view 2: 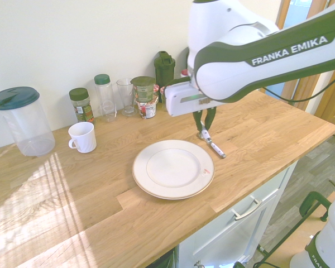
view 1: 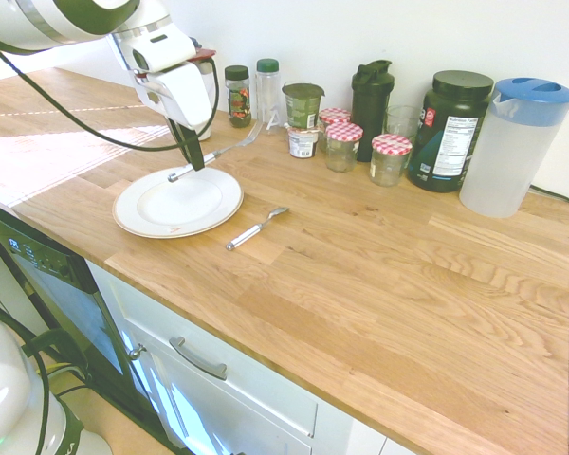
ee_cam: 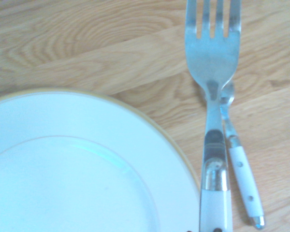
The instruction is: Put the fork into the plate
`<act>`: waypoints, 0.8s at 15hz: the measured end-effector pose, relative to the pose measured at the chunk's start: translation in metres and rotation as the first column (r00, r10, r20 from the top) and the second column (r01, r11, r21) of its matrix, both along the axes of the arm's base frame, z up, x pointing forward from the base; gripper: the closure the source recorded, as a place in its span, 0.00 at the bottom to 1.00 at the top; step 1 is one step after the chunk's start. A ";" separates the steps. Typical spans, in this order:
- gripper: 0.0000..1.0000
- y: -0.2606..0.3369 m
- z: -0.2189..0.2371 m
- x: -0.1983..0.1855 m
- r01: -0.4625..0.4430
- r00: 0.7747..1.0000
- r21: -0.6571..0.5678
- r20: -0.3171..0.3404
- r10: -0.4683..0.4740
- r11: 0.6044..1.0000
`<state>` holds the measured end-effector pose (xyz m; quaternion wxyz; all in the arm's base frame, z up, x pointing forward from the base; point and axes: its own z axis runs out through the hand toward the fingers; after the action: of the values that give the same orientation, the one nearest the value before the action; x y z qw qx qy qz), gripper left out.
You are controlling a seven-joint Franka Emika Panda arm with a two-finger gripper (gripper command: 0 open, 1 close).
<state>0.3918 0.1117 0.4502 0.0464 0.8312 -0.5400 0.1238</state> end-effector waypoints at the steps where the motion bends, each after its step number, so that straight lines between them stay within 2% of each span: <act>1: 1.00 0.015 -0.004 0.007 -0.018 1.000 -0.015 -0.010 0.018 1.000; 3: 1.00 0.041 -0.019 0.022 -0.073 0.996 -0.016 -0.051 0.073 0.997; 6: 1.00 0.068 -0.049 0.037 -0.157 0.978 0.018 -0.133 0.158 0.987; 12: 1.00 0.086 -0.082 0.023 -0.269 0.932 0.077 -0.230 0.279 0.960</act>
<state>0.4152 0.1977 0.3680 0.0748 0.9080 -0.4120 0.0162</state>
